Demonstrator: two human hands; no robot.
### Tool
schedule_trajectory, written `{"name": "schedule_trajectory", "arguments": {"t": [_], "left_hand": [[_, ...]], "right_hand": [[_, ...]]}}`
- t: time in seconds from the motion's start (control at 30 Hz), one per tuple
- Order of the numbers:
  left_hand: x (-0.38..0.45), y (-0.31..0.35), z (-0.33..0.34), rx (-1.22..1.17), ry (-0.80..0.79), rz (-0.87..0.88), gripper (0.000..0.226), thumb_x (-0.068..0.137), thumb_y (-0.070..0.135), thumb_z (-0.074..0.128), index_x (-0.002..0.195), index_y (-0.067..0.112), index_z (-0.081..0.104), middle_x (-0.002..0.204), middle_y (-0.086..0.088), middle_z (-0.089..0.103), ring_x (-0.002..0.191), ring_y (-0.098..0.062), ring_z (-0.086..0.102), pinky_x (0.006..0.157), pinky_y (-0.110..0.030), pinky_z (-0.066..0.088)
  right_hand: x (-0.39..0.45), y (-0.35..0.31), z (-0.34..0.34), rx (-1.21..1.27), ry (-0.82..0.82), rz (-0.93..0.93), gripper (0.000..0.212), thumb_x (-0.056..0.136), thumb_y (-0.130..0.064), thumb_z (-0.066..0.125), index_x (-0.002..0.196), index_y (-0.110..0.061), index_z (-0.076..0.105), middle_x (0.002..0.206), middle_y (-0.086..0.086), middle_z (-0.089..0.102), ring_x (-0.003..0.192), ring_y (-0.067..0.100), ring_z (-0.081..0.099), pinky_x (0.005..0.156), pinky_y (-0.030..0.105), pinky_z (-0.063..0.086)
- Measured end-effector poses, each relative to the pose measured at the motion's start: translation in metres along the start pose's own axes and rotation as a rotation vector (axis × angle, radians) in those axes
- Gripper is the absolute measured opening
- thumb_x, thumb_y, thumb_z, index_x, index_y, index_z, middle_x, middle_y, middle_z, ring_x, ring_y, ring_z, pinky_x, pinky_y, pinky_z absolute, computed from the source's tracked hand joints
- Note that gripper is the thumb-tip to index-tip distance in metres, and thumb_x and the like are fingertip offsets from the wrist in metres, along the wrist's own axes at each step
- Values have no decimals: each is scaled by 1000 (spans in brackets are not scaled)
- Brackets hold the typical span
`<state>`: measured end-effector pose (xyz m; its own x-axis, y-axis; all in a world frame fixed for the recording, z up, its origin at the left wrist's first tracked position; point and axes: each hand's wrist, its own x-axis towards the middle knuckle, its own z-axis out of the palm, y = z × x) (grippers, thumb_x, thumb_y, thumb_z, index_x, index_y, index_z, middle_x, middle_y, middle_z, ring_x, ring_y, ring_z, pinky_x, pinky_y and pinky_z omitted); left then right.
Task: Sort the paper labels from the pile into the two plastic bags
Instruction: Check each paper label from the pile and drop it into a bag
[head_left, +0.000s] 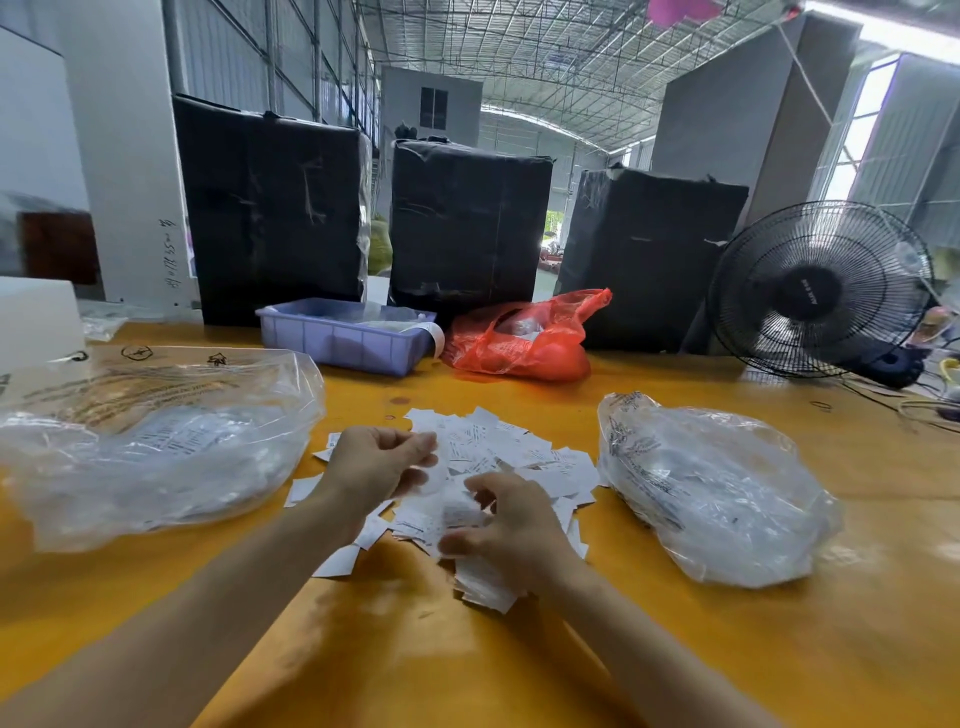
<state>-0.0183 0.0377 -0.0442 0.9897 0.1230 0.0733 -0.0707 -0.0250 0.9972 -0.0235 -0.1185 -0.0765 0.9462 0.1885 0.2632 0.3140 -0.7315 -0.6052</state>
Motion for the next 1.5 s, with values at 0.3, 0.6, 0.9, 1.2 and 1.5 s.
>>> {"name": "schedule_trajectory", "arguments": {"t": [0.3,0.6,0.9,1.2,1.5], "left_hand": [[-4,-4,5,65,-58,-9,14,85,20,68,75,11,69,60,4,70,46,-4,59,44,-15,45],[-5,-2,5,74,-48,6,14,86,19,67,75,10,70,60,4,70,49,-7,58,42,-14,42],[-5,-5,5,98,-56,-16,13,85,21,68,75,12,70,64,2,71,54,-8,60,51,-20,45],[-10,-8,15,143,-158,6,15,85,20,69,76,8,70,63,0,71,49,-5,59,49,-17,47],[-13,-4,20,125,-220,20,11,87,17,65,80,11,70,64,0,71,50,-4,60,47,-16,46]], "right_hand": [[-1,9,-19,257,159,89,7,79,-12,74,86,-10,75,70,-6,66,66,5,61,60,16,46],[-5,2,-18,-135,-48,87,63,58,-61,79,105,-22,63,92,-7,62,92,14,57,76,31,44],[-5,10,-31,176,122,96,16,77,-20,76,71,-16,62,69,-2,62,59,7,55,55,20,42],[-11,-5,-48,901,309,48,16,80,-1,70,95,-2,63,82,10,72,68,19,71,60,22,55],[-15,-6,-46,769,298,7,9,80,-2,71,88,-2,65,77,11,71,63,16,68,60,25,56]]}}
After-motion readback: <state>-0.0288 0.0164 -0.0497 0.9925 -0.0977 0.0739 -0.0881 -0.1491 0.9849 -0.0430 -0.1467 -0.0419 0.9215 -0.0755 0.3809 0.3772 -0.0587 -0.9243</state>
